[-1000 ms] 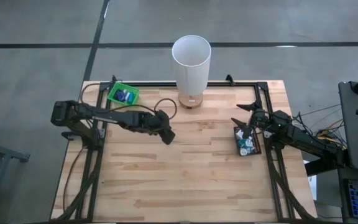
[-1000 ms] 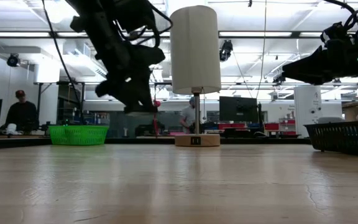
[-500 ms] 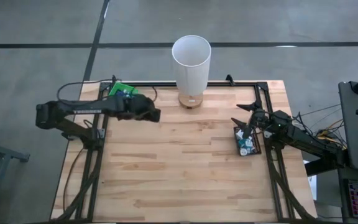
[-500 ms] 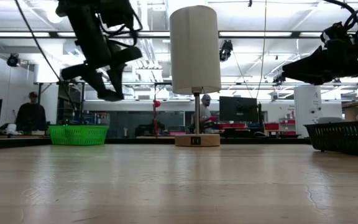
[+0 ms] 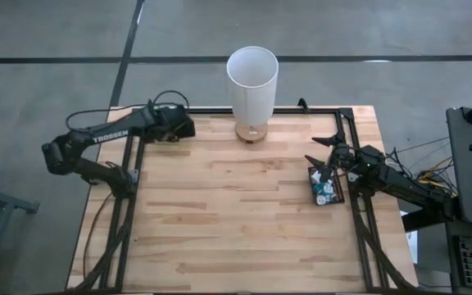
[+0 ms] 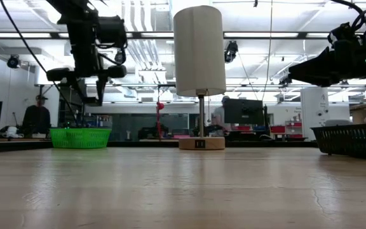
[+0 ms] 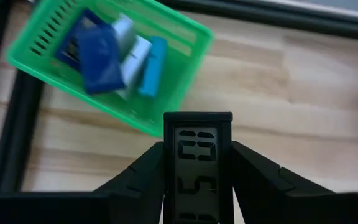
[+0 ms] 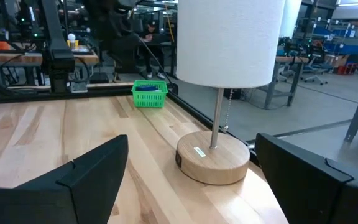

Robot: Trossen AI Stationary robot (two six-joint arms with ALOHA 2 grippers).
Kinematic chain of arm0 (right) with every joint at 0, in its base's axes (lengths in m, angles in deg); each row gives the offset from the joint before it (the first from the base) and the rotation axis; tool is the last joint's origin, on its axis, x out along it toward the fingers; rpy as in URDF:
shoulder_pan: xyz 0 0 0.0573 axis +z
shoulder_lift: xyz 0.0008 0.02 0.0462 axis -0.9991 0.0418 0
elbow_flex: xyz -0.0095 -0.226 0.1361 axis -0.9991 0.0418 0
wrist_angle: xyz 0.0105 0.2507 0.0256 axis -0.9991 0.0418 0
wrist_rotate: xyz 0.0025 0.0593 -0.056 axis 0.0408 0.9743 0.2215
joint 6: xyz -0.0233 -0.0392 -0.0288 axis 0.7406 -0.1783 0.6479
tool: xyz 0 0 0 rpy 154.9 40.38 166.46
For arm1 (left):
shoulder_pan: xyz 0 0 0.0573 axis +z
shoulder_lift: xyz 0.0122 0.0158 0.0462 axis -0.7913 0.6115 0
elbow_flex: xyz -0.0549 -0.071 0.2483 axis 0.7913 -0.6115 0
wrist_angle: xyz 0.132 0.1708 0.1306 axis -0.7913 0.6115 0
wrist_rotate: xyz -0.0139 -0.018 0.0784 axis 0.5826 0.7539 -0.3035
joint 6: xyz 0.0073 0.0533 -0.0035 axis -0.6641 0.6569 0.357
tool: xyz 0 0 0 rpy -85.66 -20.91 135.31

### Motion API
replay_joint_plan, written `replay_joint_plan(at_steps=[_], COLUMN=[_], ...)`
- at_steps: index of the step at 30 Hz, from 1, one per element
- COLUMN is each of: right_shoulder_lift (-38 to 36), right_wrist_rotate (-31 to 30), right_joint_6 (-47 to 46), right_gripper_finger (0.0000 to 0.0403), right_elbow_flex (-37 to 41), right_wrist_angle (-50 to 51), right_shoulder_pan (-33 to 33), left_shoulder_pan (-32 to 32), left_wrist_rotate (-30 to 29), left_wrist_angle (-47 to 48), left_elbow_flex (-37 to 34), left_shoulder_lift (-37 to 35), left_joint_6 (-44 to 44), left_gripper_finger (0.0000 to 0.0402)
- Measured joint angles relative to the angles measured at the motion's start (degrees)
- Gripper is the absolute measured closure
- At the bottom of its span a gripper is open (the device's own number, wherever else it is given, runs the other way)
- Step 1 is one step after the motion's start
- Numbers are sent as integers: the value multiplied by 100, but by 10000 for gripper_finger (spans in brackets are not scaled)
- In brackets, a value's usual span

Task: Pick & Place Office items
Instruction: Put the black digital clock into the green bin

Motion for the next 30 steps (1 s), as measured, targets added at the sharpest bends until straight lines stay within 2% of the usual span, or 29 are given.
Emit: replay_joint_plan(at_steps=[8, 14, 18, 26, 30], right_shoulder_lift=[1, 3, 3, 3, 3], right_wrist_rotate=[0, 0, 0, -1, 0], right_joint_6=[0, 0, 0, 0, 0], right_gripper_finger=[55, 55, 58, 53, 57], right_elbow_flex=[0, 0, 0, 0, 0], right_wrist_angle=[0, 0, 0, 1, 0], right_shoulder_pan=[0, 1, 0, 1, 2], left_shoulder_pan=[964, 1471, 1674, 1907, 1963], left_wrist_rotate=[-128, -140, -39, 155, 195], left_wrist_angle=[-68, -506, -842, -949, -1201], left_elbow_flex=[0, -4, -4, -4, -4], left_shoulder_lift=[107, 395, 645, 1202, 1376], left_joint_6=[614, 1327, 1701, 1868, 2288], left_gripper_finger=[243, 242, 241, 240, 239])
